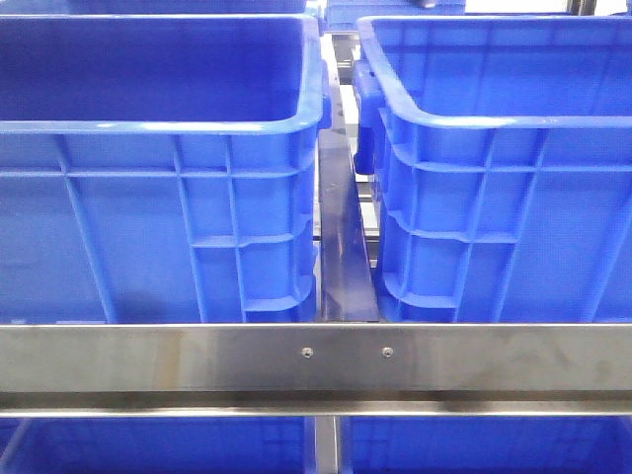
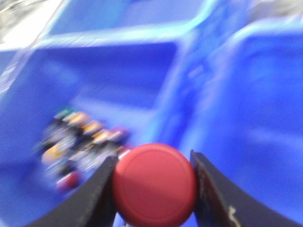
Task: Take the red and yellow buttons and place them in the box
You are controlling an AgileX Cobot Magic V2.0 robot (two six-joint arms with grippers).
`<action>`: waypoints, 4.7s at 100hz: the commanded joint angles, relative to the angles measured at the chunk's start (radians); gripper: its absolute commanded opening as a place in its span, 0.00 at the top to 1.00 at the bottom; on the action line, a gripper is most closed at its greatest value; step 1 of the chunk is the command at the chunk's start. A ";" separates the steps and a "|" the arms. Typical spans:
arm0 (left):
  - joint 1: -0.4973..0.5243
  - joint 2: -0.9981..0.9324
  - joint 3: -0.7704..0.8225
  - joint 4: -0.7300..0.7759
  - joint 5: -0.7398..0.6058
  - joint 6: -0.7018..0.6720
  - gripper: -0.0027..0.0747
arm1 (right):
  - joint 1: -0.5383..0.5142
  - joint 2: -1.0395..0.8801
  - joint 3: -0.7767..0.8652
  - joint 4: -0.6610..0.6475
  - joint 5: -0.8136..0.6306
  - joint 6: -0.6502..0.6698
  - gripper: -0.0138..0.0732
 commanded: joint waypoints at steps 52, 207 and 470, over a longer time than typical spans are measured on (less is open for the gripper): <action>0.003 0.008 -0.024 -0.003 -0.071 -0.010 0.99 | -0.072 0.143 -0.035 -0.224 -0.538 -0.015 0.63; 0.003 0.008 -0.024 -0.003 -0.071 -0.010 0.99 | -0.074 0.495 -0.108 -0.254 -0.682 -0.014 0.63; 0.003 0.008 -0.024 -0.003 -0.071 -0.010 0.99 | -0.258 -0.669 0.474 -0.288 -0.334 -0.014 0.27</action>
